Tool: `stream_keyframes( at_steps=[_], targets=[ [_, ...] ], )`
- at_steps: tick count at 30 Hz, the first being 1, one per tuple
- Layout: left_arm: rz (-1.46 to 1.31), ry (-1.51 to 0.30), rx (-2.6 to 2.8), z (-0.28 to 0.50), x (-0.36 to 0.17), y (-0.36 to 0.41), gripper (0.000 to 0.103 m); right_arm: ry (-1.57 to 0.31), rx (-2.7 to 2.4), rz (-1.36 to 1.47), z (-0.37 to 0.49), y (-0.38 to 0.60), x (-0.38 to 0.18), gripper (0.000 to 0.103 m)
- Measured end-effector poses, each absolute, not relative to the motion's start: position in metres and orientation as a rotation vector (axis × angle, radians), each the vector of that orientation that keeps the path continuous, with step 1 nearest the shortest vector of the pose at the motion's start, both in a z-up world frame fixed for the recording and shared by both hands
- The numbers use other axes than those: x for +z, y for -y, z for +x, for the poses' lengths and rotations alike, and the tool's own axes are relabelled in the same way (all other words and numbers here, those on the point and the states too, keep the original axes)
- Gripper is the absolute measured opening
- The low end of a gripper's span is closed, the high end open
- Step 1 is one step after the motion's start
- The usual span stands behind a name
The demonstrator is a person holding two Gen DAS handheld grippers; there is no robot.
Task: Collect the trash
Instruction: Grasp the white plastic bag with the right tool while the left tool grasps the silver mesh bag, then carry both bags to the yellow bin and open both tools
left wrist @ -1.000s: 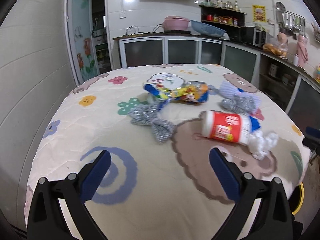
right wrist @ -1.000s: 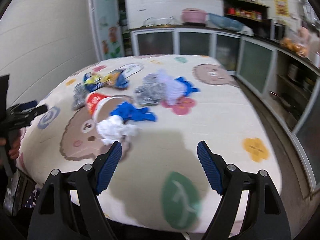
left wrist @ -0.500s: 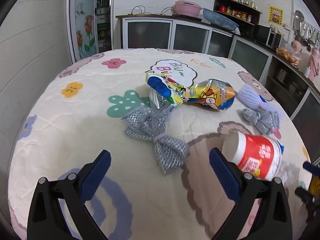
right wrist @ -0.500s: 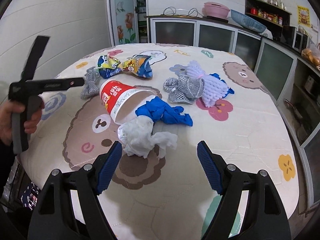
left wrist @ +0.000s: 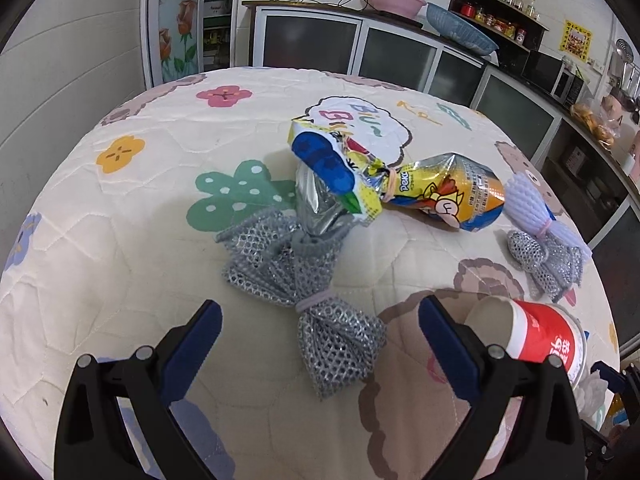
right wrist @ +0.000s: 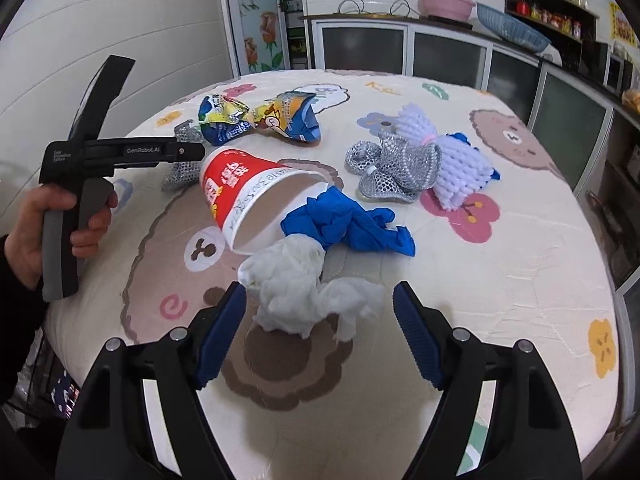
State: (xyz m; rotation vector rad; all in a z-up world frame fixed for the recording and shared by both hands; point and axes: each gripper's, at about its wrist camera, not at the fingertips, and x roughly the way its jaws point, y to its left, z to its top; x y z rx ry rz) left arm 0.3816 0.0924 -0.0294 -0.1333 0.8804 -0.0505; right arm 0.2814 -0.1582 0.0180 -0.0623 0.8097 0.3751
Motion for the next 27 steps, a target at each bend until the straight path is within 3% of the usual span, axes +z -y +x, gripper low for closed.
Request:
stream_keyframes(
  at_steps=[6,7,9,10,11,13,14,17,27],
  targets=[
    [-0.192,-0.91,-0.053,0.39,-0.039,-0.1,0.094,-0.85,0.402,-0.044,0.289,0.154,0.01,0.065],
    [-0.196,-0.913,-0.048,0.391,-0.04,-0.101,0.089,-0.855,0.404,-0.042,0.289,0.154,0.009,0.064],
    [-0.19,-0.914,-0.038,0.392,-0.041,-0.101,0.077,-0.867,0.411,-0.037,0.288,0.153,0.008,0.052],
    [-0.189,-0.913,-0.032,0.393,-0.042,-0.103,0.065,-0.871,0.415,-0.036,0.288,0.153,0.008,0.046],
    [-0.194,-0.912,-0.03,0.393,-0.042,-0.104,0.051,-0.873,0.419,-0.033,0.287,0.153,0.008,0.034],
    [-0.227,-0.916,-0.04,0.394,-0.043,-0.109,0.029,-0.878,0.43,-0.019,0.285,0.152,0.011,0.025],
    [-0.248,-0.917,-0.042,0.394,-0.043,-0.112,0.025,-0.876,0.423,-0.02,0.284,0.152,0.012,0.023],
    [-0.279,-0.907,-0.054,0.39,-0.041,-0.117,0.02,-0.875,0.433,-0.001,0.281,0.154,0.015,0.021],
    [-0.277,-0.834,-0.122,0.341,-0.011,-0.119,0.02,-0.848,0.438,0.098,0.257,0.181,0.035,0.021]
  ],
)
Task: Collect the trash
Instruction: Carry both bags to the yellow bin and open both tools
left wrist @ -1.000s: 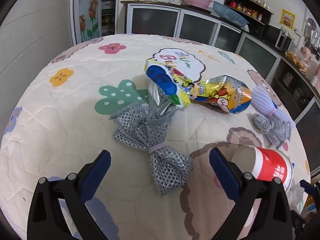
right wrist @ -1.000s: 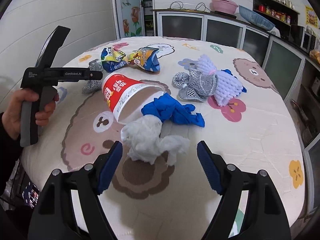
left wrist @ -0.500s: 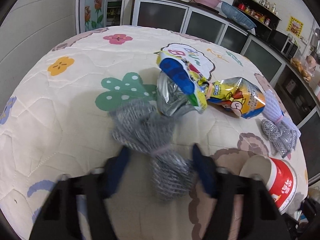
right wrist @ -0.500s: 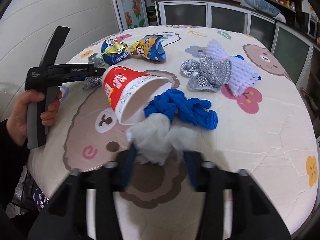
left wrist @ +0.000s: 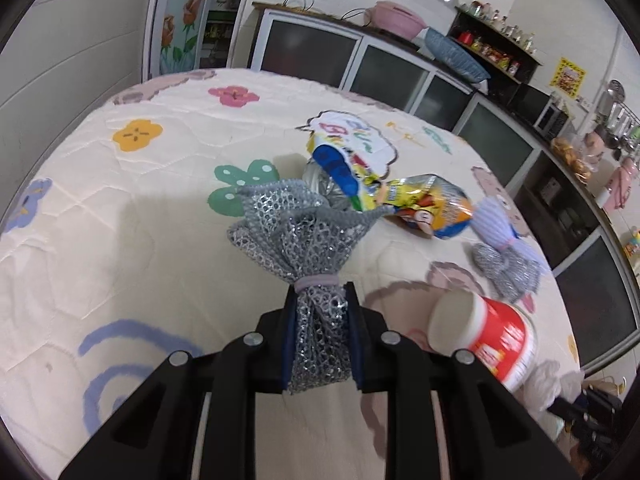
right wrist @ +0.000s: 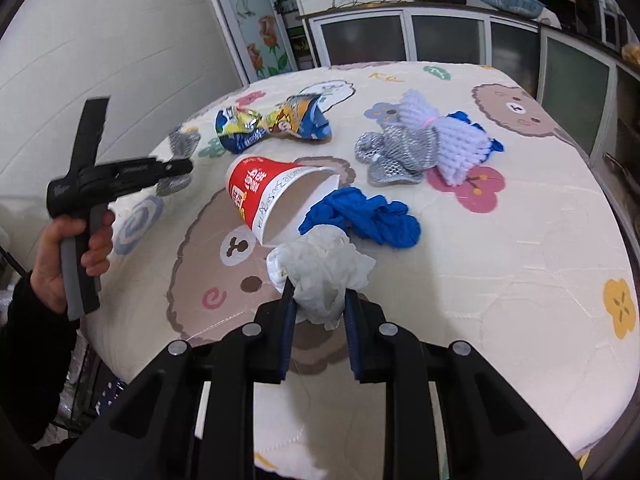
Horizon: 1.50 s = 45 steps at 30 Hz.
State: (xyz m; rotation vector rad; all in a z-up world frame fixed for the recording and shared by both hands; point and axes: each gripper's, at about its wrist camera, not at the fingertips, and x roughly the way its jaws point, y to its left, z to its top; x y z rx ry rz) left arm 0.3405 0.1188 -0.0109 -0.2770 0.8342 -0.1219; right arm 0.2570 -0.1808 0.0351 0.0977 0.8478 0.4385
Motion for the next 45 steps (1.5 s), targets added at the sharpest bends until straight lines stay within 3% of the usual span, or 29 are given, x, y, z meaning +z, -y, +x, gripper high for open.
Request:
stream_keyframes(
  at_steps=[9,17,34,45],
  targets=[
    [-0.225,-0.787,-0.193,0.292,0.01,-0.107,0.02,-0.8,0.375,0.147,0.23,0.212,0.051,0.021],
    [-0.146,-0.788,-0.347,0.265,0.02,-0.045,0.02,-0.757,0.272,0.198,0.197,0.257,0.06,0.021],
    [0.073,-0.797,-0.839,0.21,0.022,0.178,0.021,-0.718,-0.11,0.304,0.091,0.4,0.052,0.021],
    [0.238,-0.876,-1.103,0.174,-0.016,0.313,0.021,-0.768,-0.342,0.391,0.039,0.47,0.006,0.021]
  ],
)
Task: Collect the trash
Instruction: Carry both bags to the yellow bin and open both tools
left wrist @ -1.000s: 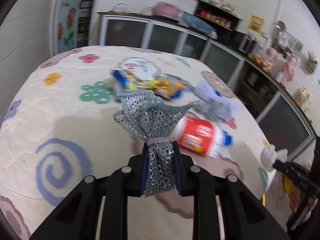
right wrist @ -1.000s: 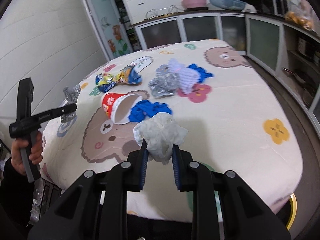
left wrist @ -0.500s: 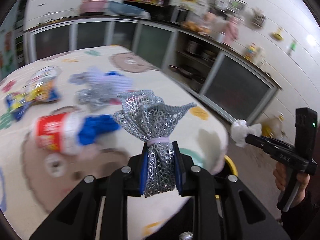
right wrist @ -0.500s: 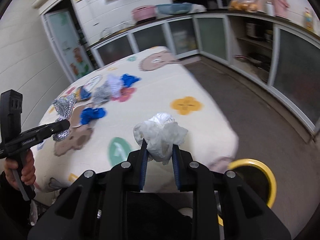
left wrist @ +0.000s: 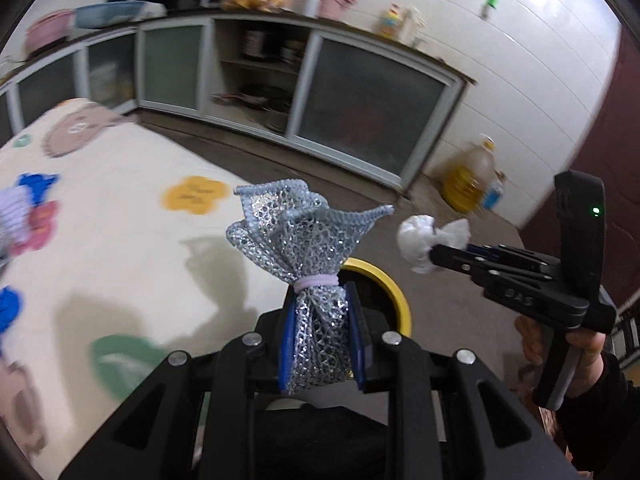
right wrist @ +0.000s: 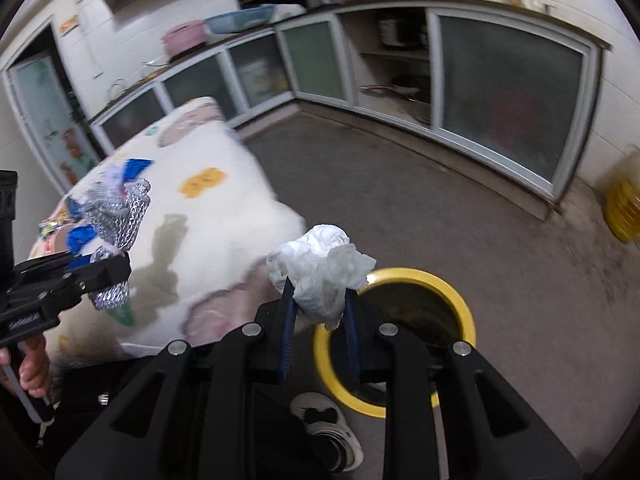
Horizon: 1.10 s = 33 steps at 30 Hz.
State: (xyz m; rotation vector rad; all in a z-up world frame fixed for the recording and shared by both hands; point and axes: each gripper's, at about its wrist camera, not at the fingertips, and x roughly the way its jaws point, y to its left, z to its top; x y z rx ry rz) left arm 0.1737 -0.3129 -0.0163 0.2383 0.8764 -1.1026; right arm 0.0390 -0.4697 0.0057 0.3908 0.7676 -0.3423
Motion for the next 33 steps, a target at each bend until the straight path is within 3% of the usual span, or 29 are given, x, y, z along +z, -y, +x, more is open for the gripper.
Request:
stream_keyframes(
  at_steps=[10,22,25,27,29,30,33],
  targets=[
    [0.329,-0.947,-1.196,0.151,-0.053,0.4,0.021,-0.855,-0.427,0.471,0.031,0.514,-0.048,0.021],
    [0.379,-1.009,-1.193,0.149,-0.078,0.452,0.021,-0.954,-0.45,0.497,0.042,0.541,-0.089,0.021],
    [0.376,-0.996,-1.181,0.151,-0.076,0.455,0.029,-0.971,-0.465,0.494,0.044,0.548,-0.095,0.024],
    [0.363,-0.993,-1.176,0.152,-0.073,0.453,0.05,-0.975,-0.491,0.504,0.042,0.554,-0.097,0.037],
    [0.346,-0.978,-1.158,0.154,-0.069,0.449,0.078,-0.973,-0.503,0.526,0.037,0.561,-0.099,0.05],
    [0.335,-0.968,-1.148,0.155,-0.067,0.447,0.08,-0.967,-0.508,0.544,0.032,0.565,-0.1,0.055],
    [0.311,-0.968,-1.161,0.157,-0.062,0.445,0.085,-0.963,-0.556,0.548,0.02,0.573,-0.099,0.055]
  ],
)
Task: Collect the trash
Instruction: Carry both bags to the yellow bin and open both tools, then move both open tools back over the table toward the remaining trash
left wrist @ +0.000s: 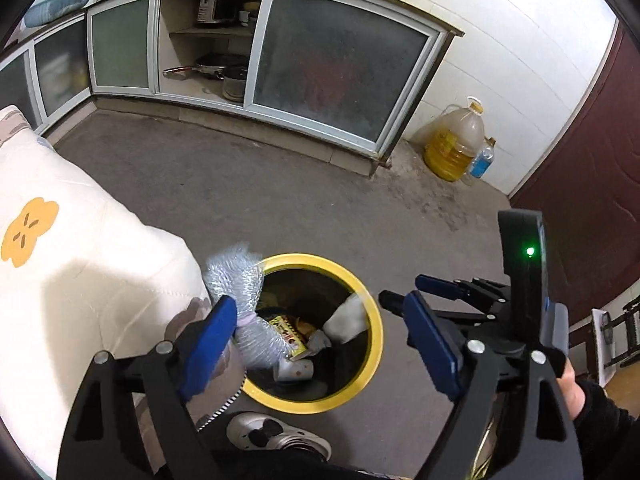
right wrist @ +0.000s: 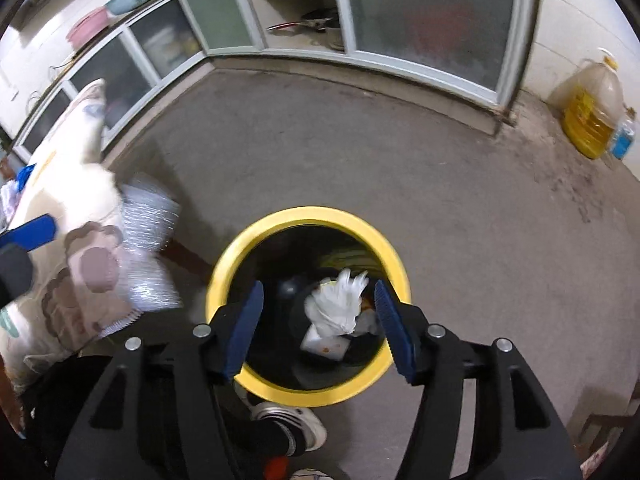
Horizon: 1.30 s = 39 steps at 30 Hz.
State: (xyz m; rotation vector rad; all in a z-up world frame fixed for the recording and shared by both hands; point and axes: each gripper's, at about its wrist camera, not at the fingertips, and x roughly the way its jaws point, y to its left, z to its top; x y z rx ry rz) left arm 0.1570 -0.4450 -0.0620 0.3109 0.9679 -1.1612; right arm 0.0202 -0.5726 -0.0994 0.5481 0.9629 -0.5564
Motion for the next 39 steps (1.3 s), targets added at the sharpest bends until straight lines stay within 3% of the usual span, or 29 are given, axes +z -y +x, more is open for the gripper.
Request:
stream_keyframes(
  at_steps=[10,16,25,39],
  targets=[
    [0.213,-0.934,-1.187,0.159,-0.037,0.424,0.088,-0.89,-0.639,0.6,-0.027,0.587,-0.08,0.055],
    [0.122,-0.862,-1.123,0.171,-0.004,0.371,0.092,-0.795,-0.6,0.54,-0.023,0.573,-0.052,0.056],
    [0.071,-0.696,-0.843,0.206,0.041,0.241,0.095,-0.646,-0.401,0.402,0.028,0.516,0.004,0.069],
    [0.035,-0.643,-0.281,0.249,0.052,0.002,0.095,-0.583,0.056,0.21,0.151,0.364,0.064,0.07]
  ],
)
